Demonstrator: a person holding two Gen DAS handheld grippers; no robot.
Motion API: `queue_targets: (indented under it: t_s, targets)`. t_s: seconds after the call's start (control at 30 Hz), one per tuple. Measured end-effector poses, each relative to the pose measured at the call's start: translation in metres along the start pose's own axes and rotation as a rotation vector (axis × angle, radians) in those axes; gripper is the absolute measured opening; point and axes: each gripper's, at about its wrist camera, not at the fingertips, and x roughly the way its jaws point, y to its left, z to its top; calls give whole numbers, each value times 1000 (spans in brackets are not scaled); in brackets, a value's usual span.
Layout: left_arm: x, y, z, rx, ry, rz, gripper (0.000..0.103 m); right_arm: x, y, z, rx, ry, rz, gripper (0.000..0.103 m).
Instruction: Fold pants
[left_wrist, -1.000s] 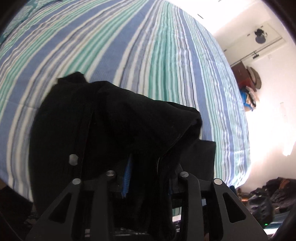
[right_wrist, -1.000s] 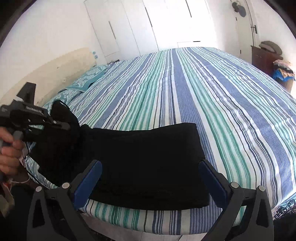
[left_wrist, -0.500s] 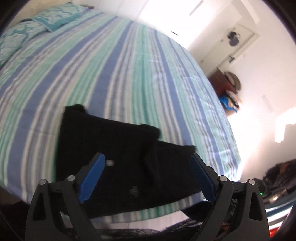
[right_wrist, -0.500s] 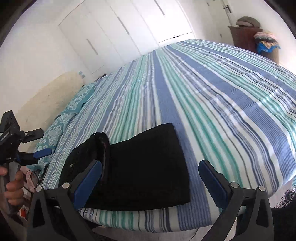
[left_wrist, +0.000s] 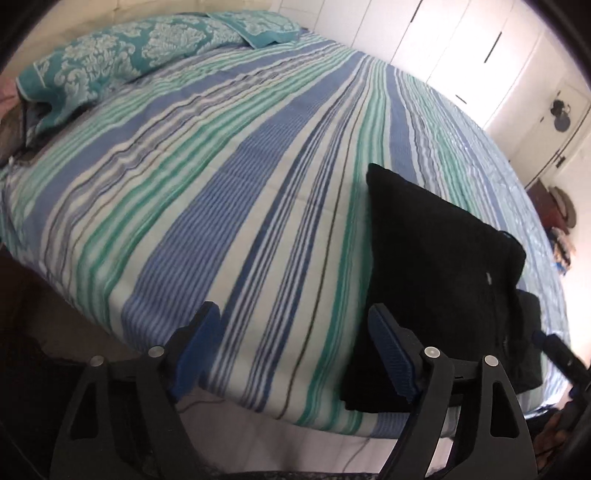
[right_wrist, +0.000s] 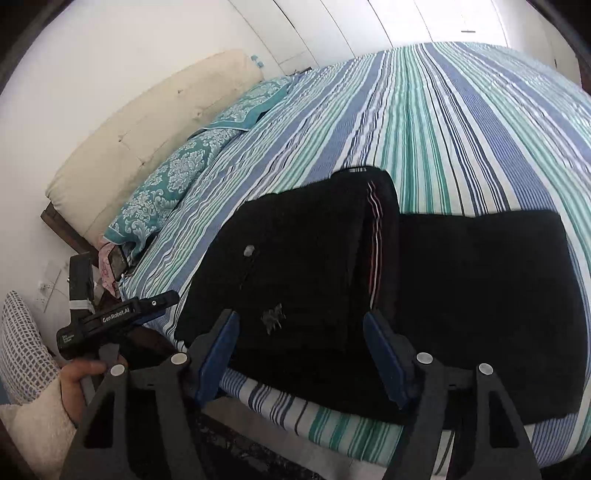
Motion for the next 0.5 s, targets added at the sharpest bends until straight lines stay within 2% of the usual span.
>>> queue_targets:
  t_s: [0.03,0.1,0.13,0.2,0.27,0.3,0.4,0.47,0.5]
  targets:
    - [4,1,2,-5,13,-5,84,7,2,4,-41,15,-29,68]
    - [9,6,4,-38,30,-42,84,34,-4,6,-121,141,-223,62]
    - [8,6,4,-48,30,-49,84,38,-16,4,-96,172,-249,60]
    - [3,12,1,-53,26,-53,84,19,-39,2,25,110,-306,58]
    - [-2,14,-2,-65,31,-68,84,-3,-44,6,81,47,-366,56]
    - [-2,14,-3,-73,36,-75,85,-10,-42,11,76,13,-321,56]
    - [5,10,-2,-69,50,-75,84,-12,-21,28,22,-21,-77,56]
    - [8,5,-1,-46,54,-63,84,5,-12,35,25,22,118,56]
    - [8,2,-1,-36,53,-60,85,19,-12,36,45,65,175,58]
